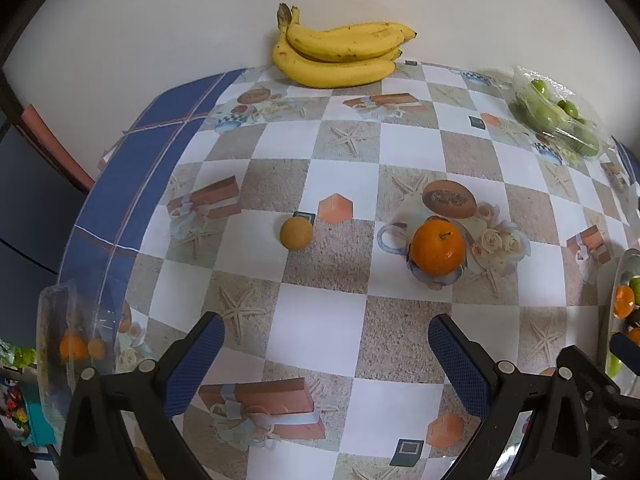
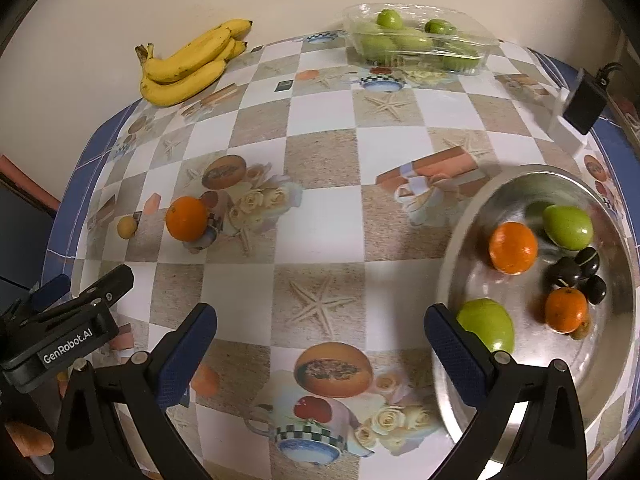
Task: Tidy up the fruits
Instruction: 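Move the left gripper toward the small yellow fruit while the right approaches the last orange, then close the left gripper on the small yellow fruit while the right gripper grasps the orange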
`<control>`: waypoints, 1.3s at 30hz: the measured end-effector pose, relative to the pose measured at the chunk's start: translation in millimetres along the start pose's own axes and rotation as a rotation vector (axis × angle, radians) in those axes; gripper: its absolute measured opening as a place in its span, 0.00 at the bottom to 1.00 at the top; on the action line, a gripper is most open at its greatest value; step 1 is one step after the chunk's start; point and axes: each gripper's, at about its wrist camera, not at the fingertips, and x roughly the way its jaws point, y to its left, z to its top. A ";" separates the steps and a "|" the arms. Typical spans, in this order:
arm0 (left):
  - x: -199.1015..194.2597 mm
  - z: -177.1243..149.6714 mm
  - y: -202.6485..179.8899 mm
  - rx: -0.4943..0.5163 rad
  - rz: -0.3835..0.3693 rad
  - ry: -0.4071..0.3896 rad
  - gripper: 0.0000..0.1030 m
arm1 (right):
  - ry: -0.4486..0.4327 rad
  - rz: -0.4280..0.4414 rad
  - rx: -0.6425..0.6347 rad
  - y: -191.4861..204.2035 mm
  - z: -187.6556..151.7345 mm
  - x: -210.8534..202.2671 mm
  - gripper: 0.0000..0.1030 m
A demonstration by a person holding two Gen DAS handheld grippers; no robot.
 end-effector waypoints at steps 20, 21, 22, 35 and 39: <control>3.9 24.8 67.9 -0.103 -0.152 0.004 1.00 | -0.063 0.054 -0.056 33.9 17.3 -3.1 1.00; 4.5 28.0 71.1 -0.105 -0.167 0.008 1.00 | -0.060 0.064 -0.055 36.3 19.4 -1.2 1.00; 5.9 30.8 74.4 -0.107 -0.173 0.012 1.00 | -0.057 0.070 -0.053 38.7 21.3 0.9 1.00; 42.3 56.2 79.9 -0.120 -0.225 0.091 0.89 | -0.004 0.116 -0.127 90.2 49.8 37.1 1.00; 54.9 58.1 72.4 -0.106 -0.248 0.116 0.80 | 0.014 0.125 -0.128 97.6 55.0 47.9 0.96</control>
